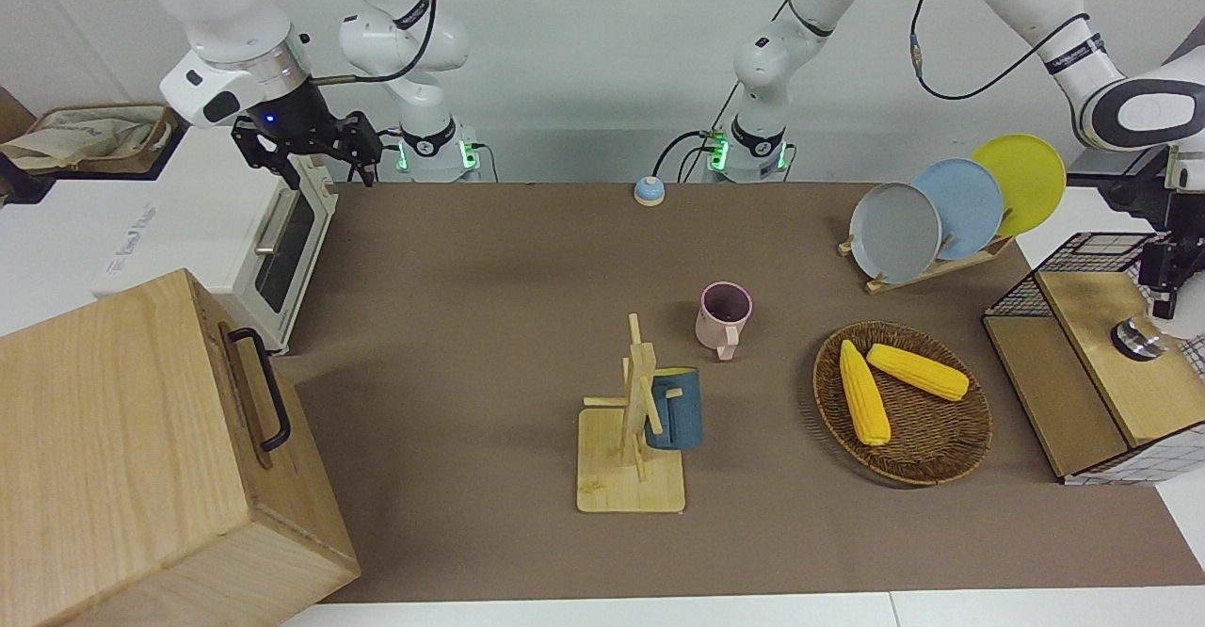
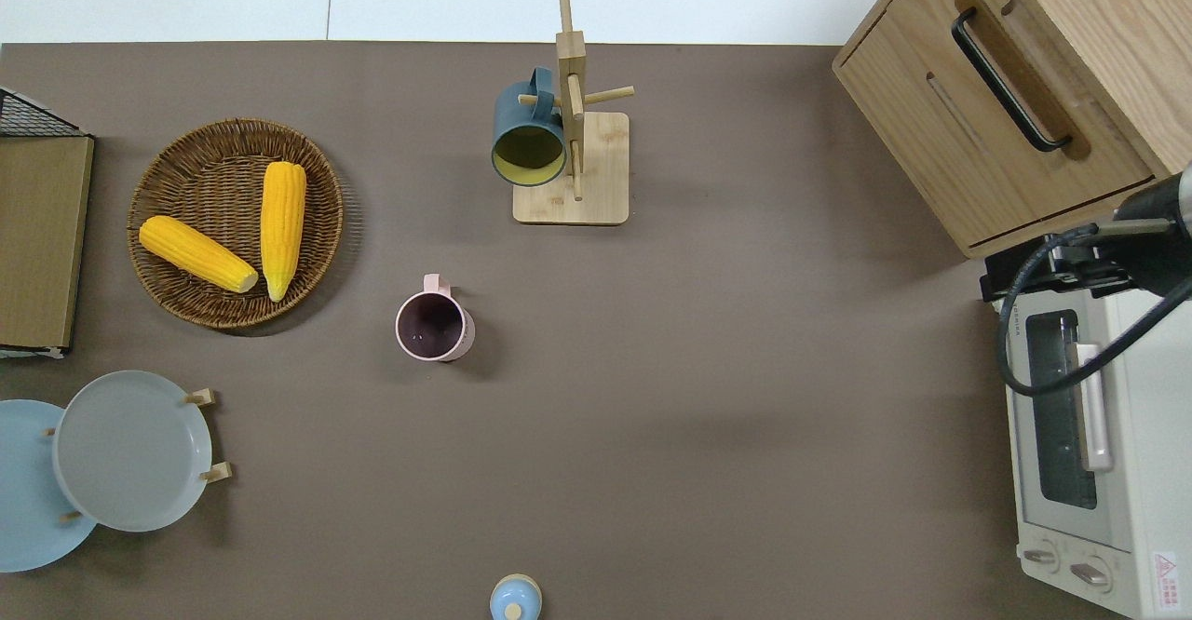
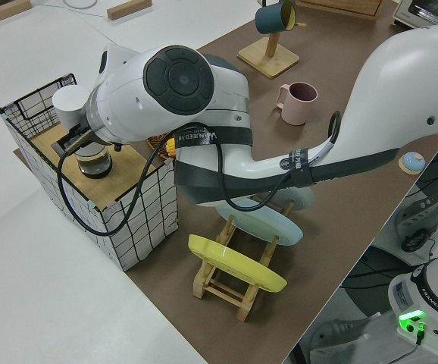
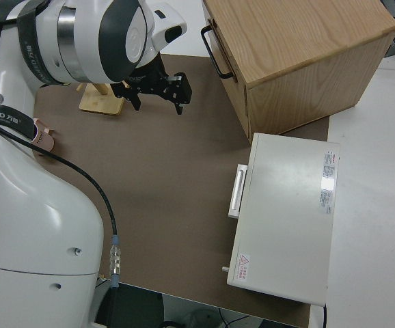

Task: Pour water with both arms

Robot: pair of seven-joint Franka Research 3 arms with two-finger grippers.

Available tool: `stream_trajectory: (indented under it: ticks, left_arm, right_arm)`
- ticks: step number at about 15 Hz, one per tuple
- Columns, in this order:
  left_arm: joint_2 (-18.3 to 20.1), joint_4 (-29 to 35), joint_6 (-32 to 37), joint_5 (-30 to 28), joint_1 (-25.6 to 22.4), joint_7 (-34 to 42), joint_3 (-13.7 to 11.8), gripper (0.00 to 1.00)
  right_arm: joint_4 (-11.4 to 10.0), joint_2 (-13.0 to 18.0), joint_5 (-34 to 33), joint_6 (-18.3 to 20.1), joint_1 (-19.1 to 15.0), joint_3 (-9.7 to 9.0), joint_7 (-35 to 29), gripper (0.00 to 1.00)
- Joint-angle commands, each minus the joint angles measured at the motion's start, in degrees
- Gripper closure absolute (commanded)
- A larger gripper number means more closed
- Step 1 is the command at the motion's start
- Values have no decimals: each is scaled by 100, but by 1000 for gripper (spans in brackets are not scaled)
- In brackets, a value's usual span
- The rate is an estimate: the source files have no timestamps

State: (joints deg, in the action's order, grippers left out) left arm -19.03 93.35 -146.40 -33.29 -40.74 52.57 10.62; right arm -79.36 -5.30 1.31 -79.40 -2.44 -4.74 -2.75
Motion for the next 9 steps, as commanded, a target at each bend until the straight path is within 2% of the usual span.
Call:
stream_trajectory:
  ticks: [1,4,6,8,9]
  left_arm:
    - [-39,-115,-55,-161,40,131,-34,11]
    - [-13,-159,128,-64,-4,43,-43,9]
    - [49,-211,671,-3,-30,-158,-69,9]
    - [84,-448,1121,548,5,-745,-261,9]
    - [110,-528,1305,951,5,-1000,-271,9]
  right_arm:
    - [-124,108,80,-66,-46,-9,117,9]
    - [-124,108,89,-66,-46,-9,117,9]
    - [-124,108,89,-66,-46,-9,117,9]
    - [-124,108,89,-66,-46,-9,117,9]
    - [-124,108,80,-66,-46,-9,117,9]
